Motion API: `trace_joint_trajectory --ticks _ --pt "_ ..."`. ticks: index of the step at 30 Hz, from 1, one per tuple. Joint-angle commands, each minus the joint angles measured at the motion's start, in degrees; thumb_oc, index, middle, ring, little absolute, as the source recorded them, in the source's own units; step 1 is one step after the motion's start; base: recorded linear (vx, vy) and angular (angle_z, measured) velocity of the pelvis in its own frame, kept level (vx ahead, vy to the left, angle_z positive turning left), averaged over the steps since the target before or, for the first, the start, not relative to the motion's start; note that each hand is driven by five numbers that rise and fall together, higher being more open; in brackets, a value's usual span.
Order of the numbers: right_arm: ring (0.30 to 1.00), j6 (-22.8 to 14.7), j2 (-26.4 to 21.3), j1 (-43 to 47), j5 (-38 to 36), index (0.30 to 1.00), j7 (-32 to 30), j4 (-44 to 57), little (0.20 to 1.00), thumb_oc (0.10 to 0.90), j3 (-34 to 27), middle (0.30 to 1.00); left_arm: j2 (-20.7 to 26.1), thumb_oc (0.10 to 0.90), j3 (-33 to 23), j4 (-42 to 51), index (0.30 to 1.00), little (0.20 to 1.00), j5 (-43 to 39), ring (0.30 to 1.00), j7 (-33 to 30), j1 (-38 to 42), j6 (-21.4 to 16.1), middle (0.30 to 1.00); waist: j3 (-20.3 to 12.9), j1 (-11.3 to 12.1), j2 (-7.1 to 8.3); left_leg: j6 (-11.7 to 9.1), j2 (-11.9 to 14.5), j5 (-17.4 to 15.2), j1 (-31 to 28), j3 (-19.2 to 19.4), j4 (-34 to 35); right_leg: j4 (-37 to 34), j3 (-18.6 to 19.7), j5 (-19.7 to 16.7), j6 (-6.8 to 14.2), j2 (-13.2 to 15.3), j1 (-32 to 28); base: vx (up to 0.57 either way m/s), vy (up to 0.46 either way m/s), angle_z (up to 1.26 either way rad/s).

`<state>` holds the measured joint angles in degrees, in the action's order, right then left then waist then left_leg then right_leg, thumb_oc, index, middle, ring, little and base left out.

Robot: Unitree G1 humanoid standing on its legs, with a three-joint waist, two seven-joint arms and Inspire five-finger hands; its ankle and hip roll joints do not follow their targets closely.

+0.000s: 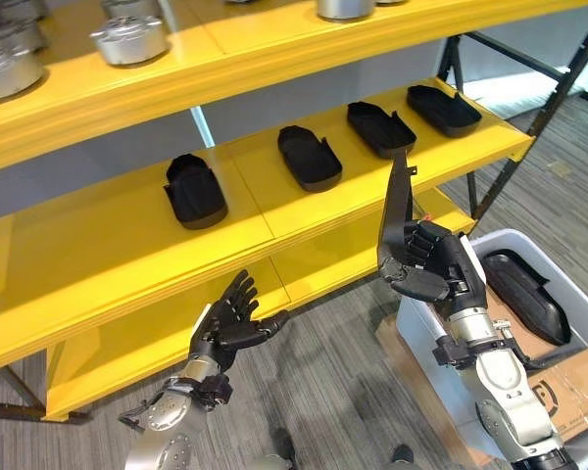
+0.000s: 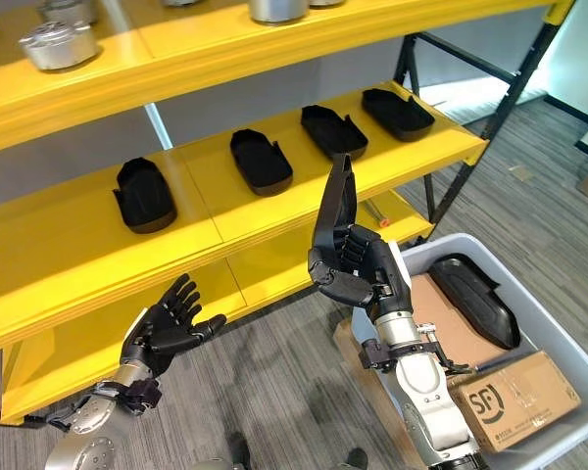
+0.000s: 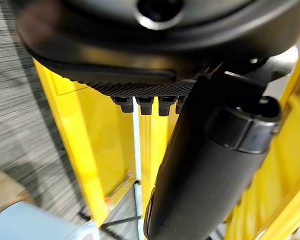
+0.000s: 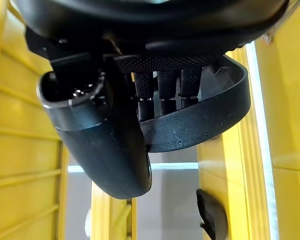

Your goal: Move parts from the plastic box to the shelf.

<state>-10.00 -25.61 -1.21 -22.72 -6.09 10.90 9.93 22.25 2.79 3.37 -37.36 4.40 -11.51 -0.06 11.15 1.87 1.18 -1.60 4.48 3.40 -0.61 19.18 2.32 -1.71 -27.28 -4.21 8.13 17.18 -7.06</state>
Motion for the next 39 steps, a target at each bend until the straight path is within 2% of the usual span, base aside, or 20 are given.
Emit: trace_joint_trajectory --ticks 1,6,7,8,9,11,12,14,16,18,20,24,32,39 --pt "0.3 -6.1 -1.2 5.7 -0.6 0.3 -0.8 7.7 0.3 0.4 -4.1 0.3 2.0 0.9 -2.8 7.0 1.0 1.0 1.0 1.0 3.7 3.3 -3.6 1.0 -4.0 0.3 -1.88 -2.7 5.0 -3.9 -6.2 1.2 0.1 -0.2 -0.7 -0.2 1.7 -1.1 0.0 -0.01 0.139 0.33" --pt "0.3 -7.1 -0.3 6.2 1.8 0.3 -3.0 7.6 0.3 0.4 -4.0 0.3 2.7 0.9 -1.8 6.8 1.0 1.0 0.9 1.0 7.5 4.8 -2.4 1.0 -3.4 0.9 -1.44 -0.7 1.7 -6.0 -5.4 0.1 -0.8 -1.8 0.9 -4.4 3.3 1.7 1.2 -0.03 0.194 0.23" --pt "0.3 -7.4 -0.2 6.3 1.9 0.3 -3.2 7.5 0.3 0.4 -4.3 0.3 2.7 0.9 -1.4 6.7 1.0 1.0 0.4 1.0 8.2 5.2 -2.0 1.0 -3.3 0.7 -1.28 -0.1 1.0 -5.2 -4.8 0.4 -0.7 -1.6 1.1 -5.5 2.8 2.3 2.0 -0.01 0.197 0.22" --pt "0.3 -7.4 -0.1 6.3 1.9 0.3 -3.2 7.5 0.3 0.4 -4.3 0.3 2.7 0.9 -1.4 6.6 1.0 1.0 0.3 1.0 8.3 5.2 -1.9 1.0 -3.5 0.7 -1.44 -0.4 1.1 -6.0 -5.3 -0.4 -0.5 -1.7 1.8 -4.9 3.4 2.1 1.7 -0.05 0.167 0.24" --pt "0.3 -7.6 -0.1 6.2 1.6 0.3 -3.3 7.6 0.3 0.4 -4.7 0.3 2.7 0.9 -0.8 6.3 1.0 1.0 0.6 1.0 9.1 5.9 -1.4 1.0 -3.6 0.1 -1.38 0.4 0.2 -4.8 -4.6 -0.6 0.3 -1.4 3.3 -5.6 2.9 2.0 2.7 0.01 0.145 0.2" --pt "0.3 -8.2 -0.1 5.5 1.3 0.3 -3.5 7.8 0.3 0.4 -5.5 0.3 3.0 0.9 0.3 5.7 1.0 1.0 0.4 1.0 9.3 7.0 -1.0 1.0 -3.9 -1.3 -1.42 1.0 -0.8 -4.3 -4.4 -2.6 1.7 -0.2 7.9 -4.9 2.7 0.4 4.0 -0.01 0.17 0.39" --pt "0.3 -8.1 -0.2 3.4 1.0 0.3 -4.1 9.7 0.3 0.4 -6.5 0.3 3.6 0.9 2.4 4.8 1.0 1.0 0.7 1.0 10.1 8.5 -0.9 1.0 -4.6 -4.4 -1.33 2.2 -1.4 -4.4 -3.7 -6.1 2.6 3.5 17.3 -2.0 2.0 -4.3 6.6 0.04 0.157 0.59" --pt "0.3 -8.2 -0.6 1.7 0.5 0.3 -3.8 10.8 0.3 0.4 -7.1 0.3 3.7 0.9 3.7 4.9 1.0 1.0 1.0 1.0 9.7 8.8 -0.8 1.0 -4.8 -5.8 -1.16 2.6 -1.5 -4.4 -3.6 -7.1 2.7 5.9 20.1 1.0 1.4 -8.3 7.5 0.02 0.132 0.98" --pt "0.3 -8.3 -1.6 1.5 -0.5 0.3 -2.4 10.6 0.3 0.4 -8.0 0.3 3.9 0.9 4.2 5.9 1.0 1.0 0.3 1.0 8.7 8.5 -0.8 1.0 -4.9 -6.2 -0.95 2.6 -1.6 -4.5 -3.6 -6.4 2.7 6.8 18.7 4.4 -0.4 -12.0 7.3 -0.02 0.092 0.67" --pt "0.3 -8.9 -2.2 2.5 -1.4 0.3 -1.3 9.3 0.3 0.4 -8.0 0.3 3.7 0.9 4.1 6.4 1.0 1.0 0.1 1.0 7.9 8.6 -0.5 1.0 -4.9 -5.9 -0.69 2.3 -2.0 -4.5 -3.5 -5.7 2.7 6.0 16.7 5.6 -1.6 -13.6 6.5 -0.01 0.025 0.04" --pt "0.3 -9.2 -2.7 4.3 -1.4 0.3 -0.6 7.6 0.3 0.4 -7.6 0.3 3.3 0.9 4.1 6.1 1.0 1.0 -0.3 1.0 7.4 9.3 -0.3 1.0 -5.1 -5.0 -0.48 2.2 -2.5 -4.4 -3.0 -5.9 2.7 4.3 15.3 5.4 -2.0 -13.4 5.7 -0.05 -0.01 -0.01" --pt "0.3 -9.3 -2.4 6.2 -0.9 0.3 -2.0 5.8 0.3 0.4 -5.8 0.3 1.9 0.9 4.3 5.0 1.0 1.0 -0.1 1.0 9.0 8.9 -0.6 1.0 -5.8 -4.0 -0.25 1.8 -2.5 -4.4 -2.7 -6.0 2.7 1.0 15.0 4.0 -2.0 -12.9 4.5 -0.03 -0.053 -0.06" --pt "0.3 -9.0 -1.9 4.5 -0.6 0.3 0.2 7.2 0.3 0.4 -5.9 0.3 1.3 0.9 3.0 5.4 1.0 1.0 -0.6 1.0 8.2 7.4 0.1 1.0 -6.6 -4.8 -0.6 1.0 -2.0 -4.5 -3.6 -6.7 2.7 -1.2 17.0 3.5 -2.5 -13.5 3.2 0.04 -0.042 -0.04" --pt "0.3 -8.8 -2.3 4.9 0.8 0.3 -0.6 6.9 0.3 0.4 -5.1 0.3 1.4 0.9 3.2 5.5 1.0 1.0 -0.8 1.0 7.4 6.4 -0.6 1.0 -6.5 -4.7 -0.68 0.8 -1.8 -4.6 -4.1 -7.1 2.7 -1.9 17.2 3.6 -2.7 -13.7 2.3 0.02 -0.03 0.01"
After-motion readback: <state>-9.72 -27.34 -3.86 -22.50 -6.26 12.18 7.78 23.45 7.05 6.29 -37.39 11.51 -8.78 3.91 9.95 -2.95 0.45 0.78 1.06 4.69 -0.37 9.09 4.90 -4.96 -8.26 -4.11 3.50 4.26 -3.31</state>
